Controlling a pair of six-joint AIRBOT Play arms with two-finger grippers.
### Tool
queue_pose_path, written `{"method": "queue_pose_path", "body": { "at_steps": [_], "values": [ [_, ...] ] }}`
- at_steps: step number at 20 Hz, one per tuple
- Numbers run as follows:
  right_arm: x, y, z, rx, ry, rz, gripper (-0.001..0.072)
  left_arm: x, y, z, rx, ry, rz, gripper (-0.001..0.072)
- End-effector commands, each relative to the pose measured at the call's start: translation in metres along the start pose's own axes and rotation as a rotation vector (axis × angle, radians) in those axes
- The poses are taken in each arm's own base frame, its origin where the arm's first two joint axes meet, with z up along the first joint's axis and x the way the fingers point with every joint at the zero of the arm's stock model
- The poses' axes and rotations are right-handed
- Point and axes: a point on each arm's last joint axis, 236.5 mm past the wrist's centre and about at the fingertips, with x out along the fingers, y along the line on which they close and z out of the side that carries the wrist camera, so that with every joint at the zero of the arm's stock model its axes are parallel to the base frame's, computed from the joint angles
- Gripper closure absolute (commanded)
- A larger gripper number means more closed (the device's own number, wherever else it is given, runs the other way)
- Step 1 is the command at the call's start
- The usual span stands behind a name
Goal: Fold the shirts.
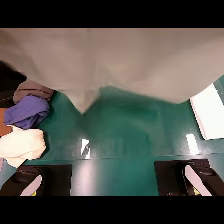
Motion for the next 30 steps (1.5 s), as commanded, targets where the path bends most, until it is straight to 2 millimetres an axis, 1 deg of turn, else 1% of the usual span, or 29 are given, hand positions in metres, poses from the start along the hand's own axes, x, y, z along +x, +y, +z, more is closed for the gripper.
{"method": "queue_pose_path", "body": {
  "at_steps": [1,2,3,4,5,6,7,9,10,11,12,13,14,16,17,18,20,21,22,23,25,26,27,28,29,30],
  "values": [
    [-0.066,-0.01,0.062,-0.047,-0.174,-0.105,0.0697,-0.099,-0.026,0.111,0.118,-0.297,0.037,0.0685],
    [-0.07,-0.013,0.069,-0.052,-0.178,-0.121,0.0698,-0.104,-0.026,0.117,0.124,-0.321,0.043,0.0685],
    [-0.069,-0.013,0.071,-0.054,-0.17,-0.12,0.0698,-0.104,-0.025,0.118,0.126,-0.322,0.05,0.0685],
    [-0.063,-0.015,0.068,-0.053,-0.148,-0.118,0.0698,-0.095,-0.02,0.112,0.12,-0.298,0.057,0.0685],
    [-0.052,-0.017,0.061,-0.046,-0.107,-0.112,0.0698,-0.078,-0.013,0.098,0.104,-0.247,0.063,0.0685],
    [-0.036,-0.021,0.05,-0.034,-0.054,-0.104,0.0698,-0.054,-0.001,0.074,0.08,-0.166,0.08,0.0685],
    [-0.018,-0.024,0.038,-0.019,-0.003,-0.094,0.0698,-0.03,0.009,0.047,0.065,-0.076,0.087,0.0685],
    [0.028,-0.029,-0.004,0.025,0.141,-0.053,0.0698,0.03,0.033,-0.034,0.017,0.166,0.096,0.0683],
    [0.055,-0.029,-0.032,0.055,0.229,-0.018,0.0698,0.058,0.045,-0.085,-0.013,0.31,0.099,0.0683],
    [0.08,-0.031,-0.06,0.084,0.315,0.003,0.0698,0.081,0.056,-0.135,-0.042,0.44,0.101,0.0683],
    [0.105,-0.032,-0.092,0.118,0.415,0.029,0.0698,0.103,0.067,-0.189,-0.076,0.574,0.103,0.0683],
    [0.128,-0.034,-0.126,0.141,0.516,0.045,0.0698,0.119,0.076,-0.238,-0.107,0.685,0.106,0.0683],
    [0.148,-0.031,-0.155,0.158,0.596,0.069,0.0698,0.132,0.085,-0.29,-0.136,0.794,0.112,0.0683],
    [0.187,-0.021,-0.212,0.174,0.742,0.115,0.0698,0.15,0.099,-0.38,-0.184,0.965,0.122,0.0683],
    [0.204,-0.014,-0.239,0.182,0.803,0.137,0.0698,0.155,0.105,-0.42,-0.204,1.039,0.127,0.0683],
    [0.221,-0.007,-0.266,0.192,0.859,0.154,0.0698,0.16,0.11,-0.453,-0.215,1.095,0.126,0.0683],
    [0.249,0.003,-0.306,0.203,0.932,0.178,0.0698,0.166,0.117,-0.503,-0.239,1.169,0.135,0.0683],
    [0.262,0.005,-0.318,0.205,0.944,0.181,0.0698,0.17,0.12,-0.52,-0.245,1.18,0.14,0.0683],
    [0.274,0.008,-0.326,0.205,0.949,0.184,0.0698,0.175,0.122,-0.528,-0.251,1.176,0.144,0.0683],
    [0.285,0.008,-0.331,0.204,0.95,0.186,0.0698,0.179,0.124,-0.532,-0.253,1.162,0.147,0.0683],
    [0.299,0.006,-0.328,0.199,0.938,0.185,0.0698,0.189,0.121,-0.528,-0.254,1.124,0.125,0.0683],
    [0.302,0.005,-0.324,0.195,0.935,0.187,0.0698,0.189,0.118,-0.525,-0.248,1.126,0.103,0.0683],
    [0.301,0.003,-0.32,0.185,0.934,0.182,0.0698,0.184,0.114,-0.524,-0.248,1.154,0.088,0.0683],
    [0.297,-0.005,-0.323,0.158,0.951,0.155,0.0698,0.176,0.111,-0.527,-0.246,1.189,0.074,0.0683],
    [0.291,-0.016,-0.331,0.124,0.98,0.116,0.0698,0.167,0.108,-0.533,-0.251,1.229,0.066,0.0683],
    [0.283,-0.022,-0.343,0.105,1.015,0.093,0.0698,0.161,0.106,-0.538,-0.252,1.255,0.058,0.0683]
  ]
}}
